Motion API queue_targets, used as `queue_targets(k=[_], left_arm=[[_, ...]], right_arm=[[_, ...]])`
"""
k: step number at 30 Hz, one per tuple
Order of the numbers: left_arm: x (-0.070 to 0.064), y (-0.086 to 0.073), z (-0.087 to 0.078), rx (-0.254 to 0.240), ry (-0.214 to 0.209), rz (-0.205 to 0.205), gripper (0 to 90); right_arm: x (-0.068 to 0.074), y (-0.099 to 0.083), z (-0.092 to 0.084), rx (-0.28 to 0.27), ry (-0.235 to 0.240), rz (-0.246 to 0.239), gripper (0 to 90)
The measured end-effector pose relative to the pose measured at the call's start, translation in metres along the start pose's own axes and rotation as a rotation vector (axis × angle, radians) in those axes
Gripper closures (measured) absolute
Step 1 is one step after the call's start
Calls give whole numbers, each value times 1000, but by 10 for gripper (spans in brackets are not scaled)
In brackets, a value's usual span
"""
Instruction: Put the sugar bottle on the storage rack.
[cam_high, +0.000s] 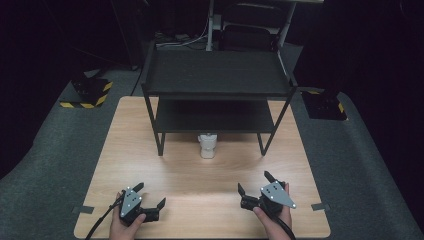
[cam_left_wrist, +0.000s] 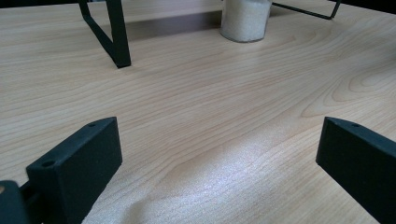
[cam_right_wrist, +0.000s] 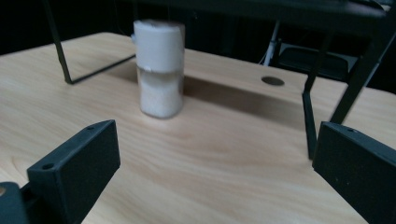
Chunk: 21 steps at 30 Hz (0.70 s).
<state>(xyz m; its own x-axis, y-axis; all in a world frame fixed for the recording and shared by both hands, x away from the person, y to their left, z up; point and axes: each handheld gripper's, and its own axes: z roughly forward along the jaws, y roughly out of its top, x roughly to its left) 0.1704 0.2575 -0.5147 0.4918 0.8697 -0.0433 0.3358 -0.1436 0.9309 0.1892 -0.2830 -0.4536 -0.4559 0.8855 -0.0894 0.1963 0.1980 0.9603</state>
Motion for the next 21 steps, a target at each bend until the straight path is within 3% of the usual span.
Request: queue_targets(k=[5,11,14,17,21], left_arm=[[1,-1,0,-6,-4,-1,5],[2,-1,-1,-7,-8,-1,5],[2,-2,-1,-11,-10,-4,5],[2,-3,-1,-14,-12,-4,5],[3,-4,-2,-21,-16,-5,5]], right_arm=[[11,14,11,-14,9,-19,6],[30,25,38,-7,18,-39,13],[39,30,57,-12,38,-24,14],[44,32,68,-14,38,-24,14],[53,32,95,-21,29,-3,12]])
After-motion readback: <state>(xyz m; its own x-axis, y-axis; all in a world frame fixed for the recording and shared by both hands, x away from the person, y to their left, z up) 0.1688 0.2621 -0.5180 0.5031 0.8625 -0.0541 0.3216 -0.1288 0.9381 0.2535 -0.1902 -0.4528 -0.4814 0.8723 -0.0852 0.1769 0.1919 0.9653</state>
